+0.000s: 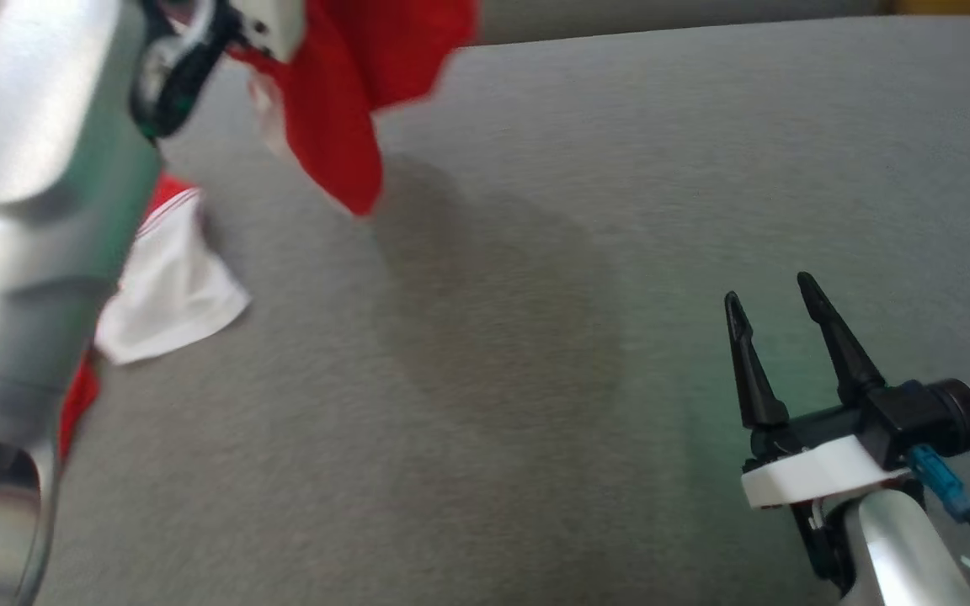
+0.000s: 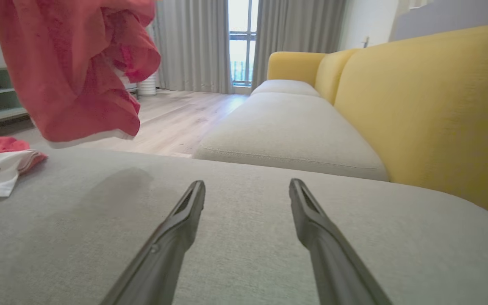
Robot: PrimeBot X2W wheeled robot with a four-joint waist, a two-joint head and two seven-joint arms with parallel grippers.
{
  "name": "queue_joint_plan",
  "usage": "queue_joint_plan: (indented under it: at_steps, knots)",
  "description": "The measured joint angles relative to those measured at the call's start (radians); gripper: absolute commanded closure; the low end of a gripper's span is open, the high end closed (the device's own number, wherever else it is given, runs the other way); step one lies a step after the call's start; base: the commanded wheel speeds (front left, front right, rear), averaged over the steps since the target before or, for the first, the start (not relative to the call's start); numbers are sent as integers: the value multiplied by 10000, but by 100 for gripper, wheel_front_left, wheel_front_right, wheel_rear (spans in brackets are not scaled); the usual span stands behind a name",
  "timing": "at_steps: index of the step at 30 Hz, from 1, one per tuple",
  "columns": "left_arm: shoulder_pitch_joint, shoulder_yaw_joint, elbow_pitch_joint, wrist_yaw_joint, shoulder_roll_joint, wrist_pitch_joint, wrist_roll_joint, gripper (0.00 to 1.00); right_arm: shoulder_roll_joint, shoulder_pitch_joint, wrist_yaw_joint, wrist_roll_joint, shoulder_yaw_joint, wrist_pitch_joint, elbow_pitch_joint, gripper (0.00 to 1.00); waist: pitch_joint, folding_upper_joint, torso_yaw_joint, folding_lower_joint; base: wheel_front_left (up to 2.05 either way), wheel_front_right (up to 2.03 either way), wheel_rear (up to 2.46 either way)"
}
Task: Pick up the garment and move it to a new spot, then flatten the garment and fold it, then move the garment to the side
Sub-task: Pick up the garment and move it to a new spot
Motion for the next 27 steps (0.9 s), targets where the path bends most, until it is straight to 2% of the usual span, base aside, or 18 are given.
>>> queue_joint_plan:
  at_steps: [6, 12, 18, 22, 23, 24, 27]
  knots:
    - [678, -1103, -1053, 0, -6, 314, -867, 100, 182, 9, 0, 102, -40, 0, 17, 0, -183, 0, -1138, 1, 0, 0, 0]
    - [2549, -2813, -1764, 0, -82, 33, -1576, 100, 230, 19, 0, 161, -113, 2, 48, 0, -115, 0, -1965, 2, 0, 0, 0]
    - [4865, -4663, -1802, 0, -155, -811, -1676, 100, 322, 21, 0, 222, -90, 0, 52, 0, 93, 0, -2366, 3, 0, 0, 0]
    - [5836, -4943, -1503, 113, -405, -1843, -1584, 100, 345, 117, 0, 219, -240, 2, 48, 0, 84, 0, -2262, 3, 0, 0, 0]
    - [5934, -4953, -1459, 316, -481, -2242, -1400, 57, 349, 208, 0, 219, -270, 0, 48, 0, 55, 0, -2198, 3, 0, 0, 0]
    - [5993, -4957, -1407, 520, -577, -2569, -1244, 0, 353, 305, 0, 217, -288, 0, 58, 0, 21, 0, -2127, 3, 0, 0, 0]
    - [6086, -5003, -1256, 1043, -815, -3361, -790, 0, 368, 602, 0, 217, -347, 2, 81, 0, -133, 0, -1862, 3, 0, 0, 0]
